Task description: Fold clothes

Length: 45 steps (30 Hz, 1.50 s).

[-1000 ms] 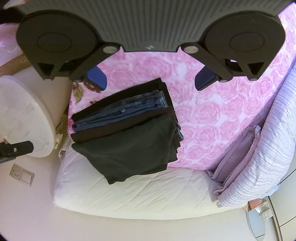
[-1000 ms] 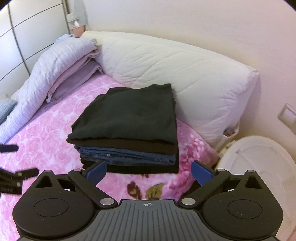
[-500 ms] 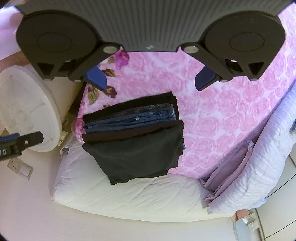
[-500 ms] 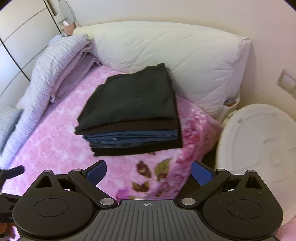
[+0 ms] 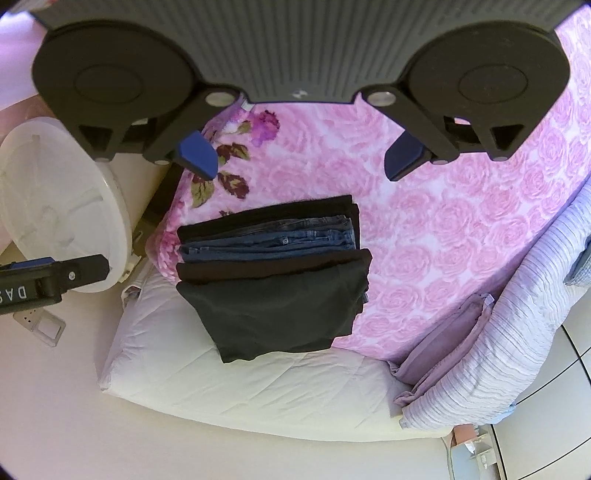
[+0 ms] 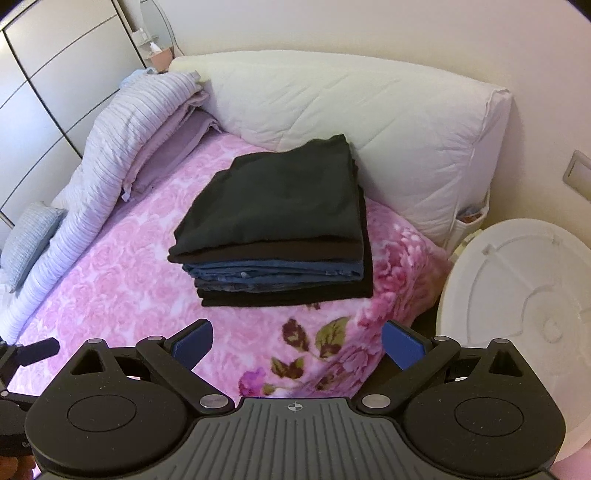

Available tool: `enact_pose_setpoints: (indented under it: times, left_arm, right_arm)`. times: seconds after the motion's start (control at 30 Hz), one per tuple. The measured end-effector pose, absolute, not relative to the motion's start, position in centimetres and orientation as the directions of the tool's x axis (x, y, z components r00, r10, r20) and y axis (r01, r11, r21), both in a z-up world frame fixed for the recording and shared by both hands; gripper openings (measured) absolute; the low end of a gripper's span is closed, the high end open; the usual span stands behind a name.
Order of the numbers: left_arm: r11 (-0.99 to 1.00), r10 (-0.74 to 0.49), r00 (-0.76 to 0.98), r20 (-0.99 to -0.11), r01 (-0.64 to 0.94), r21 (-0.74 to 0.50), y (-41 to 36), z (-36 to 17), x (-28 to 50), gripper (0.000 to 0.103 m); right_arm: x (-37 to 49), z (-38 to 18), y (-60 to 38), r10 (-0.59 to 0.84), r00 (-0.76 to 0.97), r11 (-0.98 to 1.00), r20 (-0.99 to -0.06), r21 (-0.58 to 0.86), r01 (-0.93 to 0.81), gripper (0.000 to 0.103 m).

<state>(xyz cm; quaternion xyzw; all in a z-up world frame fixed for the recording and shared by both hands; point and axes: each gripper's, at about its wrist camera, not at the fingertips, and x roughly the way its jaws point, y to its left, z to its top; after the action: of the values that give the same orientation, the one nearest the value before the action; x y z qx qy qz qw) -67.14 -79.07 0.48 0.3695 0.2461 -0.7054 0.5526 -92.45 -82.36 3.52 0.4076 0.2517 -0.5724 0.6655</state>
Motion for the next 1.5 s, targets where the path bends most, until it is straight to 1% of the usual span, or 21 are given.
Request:
enact_pose_setpoints:
  times: [0.17,0.37,0.6,0.9,1.17,1.3,1.5]
  left_arm:
    - [-0.296,-0.599,-0.152,-0.786,0.954,0.041,-78.8,1.3,-66.6,0.092]
    - [-0.288,-0.610,-0.168,-0.774,0.957,0.020,-78.5,1.8,-65.4,0.092]
    - [-0.261,-0.592,-0.186,-0.784,0.965,-0.031,-78.0,1.6,-64.5,0.092]
    - [-0.219,-0.575,-0.177,-0.799,0.974,-0.058,-77.4,0.8,-64.0,0.092]
    - [-0.216,-0.582,-0.176,-0.794,0.975,-0.057,-77.2,1.1,-64.5,0.092]
    - [-0.219,-0.584,-0.157,-0.797,0.975,-0.032,-77.4,1.0,-65.2,0.092]
    - [-0.229,-0.586,-0.159,-0.795,0.973,-0.026,-77.8,1.1,-66.0,0.092]
  right_arm:
    - [-91.8,4.1,-81.4,-0.574,0.196,-0.015,-0.795,0.249,0.968,0.101]
    - [-90.3,4.7,-79.8,-0.583,0.173,-0.039,-0.794,0.239,0.970,0.101]
    - [-88.8,5.3,-77.6,-0.589,0.142,-0.055,-0.795,0.215,0.975,0.101]
    - [-87.6,5.1,-75.8,-0.585,0.113,-0.056,-0.803,0.180,0.982,0.101]
    - [-87.0,5.5,-75.1,-0.597,0.077,-0.046,-0.799,0.130,0.990,0.101]
    - [-86.7,5.5,-75.1,-0.605,0.005,-0.046,-0.796,0.041,0.998,0.101]
    - [-87.7,5.2,-75.6,-0.602,0.023,-0.050,-0.798,0.066,0.997,0.101]
